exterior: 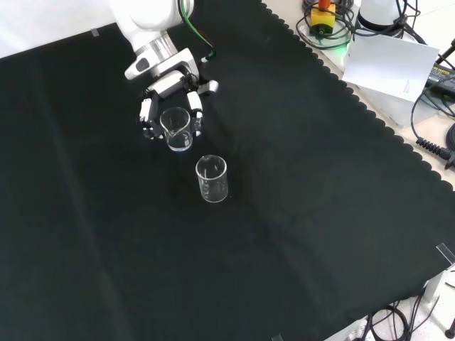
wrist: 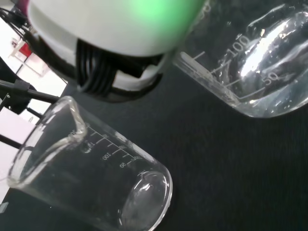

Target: Pick up the beaker on the right.

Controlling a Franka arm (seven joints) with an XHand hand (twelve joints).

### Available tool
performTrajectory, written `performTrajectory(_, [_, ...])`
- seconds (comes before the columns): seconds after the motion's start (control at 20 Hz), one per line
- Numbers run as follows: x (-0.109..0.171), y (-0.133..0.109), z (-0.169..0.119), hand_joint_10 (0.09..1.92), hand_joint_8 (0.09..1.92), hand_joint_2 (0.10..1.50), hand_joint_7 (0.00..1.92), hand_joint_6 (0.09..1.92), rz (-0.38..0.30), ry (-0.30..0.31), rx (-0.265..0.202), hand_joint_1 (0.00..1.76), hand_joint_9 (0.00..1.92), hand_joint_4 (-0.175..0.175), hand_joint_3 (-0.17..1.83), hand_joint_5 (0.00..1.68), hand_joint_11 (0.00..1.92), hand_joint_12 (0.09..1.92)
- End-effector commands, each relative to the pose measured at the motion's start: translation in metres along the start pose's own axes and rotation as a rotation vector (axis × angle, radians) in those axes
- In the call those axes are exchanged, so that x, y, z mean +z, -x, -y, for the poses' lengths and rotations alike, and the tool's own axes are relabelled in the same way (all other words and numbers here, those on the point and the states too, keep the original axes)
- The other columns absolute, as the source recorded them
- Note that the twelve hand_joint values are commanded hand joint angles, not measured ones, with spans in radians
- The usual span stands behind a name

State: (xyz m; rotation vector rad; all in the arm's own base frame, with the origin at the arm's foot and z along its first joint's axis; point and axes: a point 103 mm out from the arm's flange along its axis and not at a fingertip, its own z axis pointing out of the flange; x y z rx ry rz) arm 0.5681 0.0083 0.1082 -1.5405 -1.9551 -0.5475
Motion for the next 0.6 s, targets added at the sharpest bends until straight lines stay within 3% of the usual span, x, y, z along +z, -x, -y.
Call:
performTrajectory(0.05, [-0.014,-0.014,0.005,1.07,1.2,0.54,1.09,1.19,0.042,-0.074,-0.01,1.42,1.23,-0.163,1.02,1.01,0.91,1.01])
performTrajectory(0.6, [-0.022,-0.037,0.01,1.07,1.2,0.54,1.09,1.19,0.116,-0.169,-0.028,1.42,1.23,-0.165,1.02,1.01,0.9,1.02])
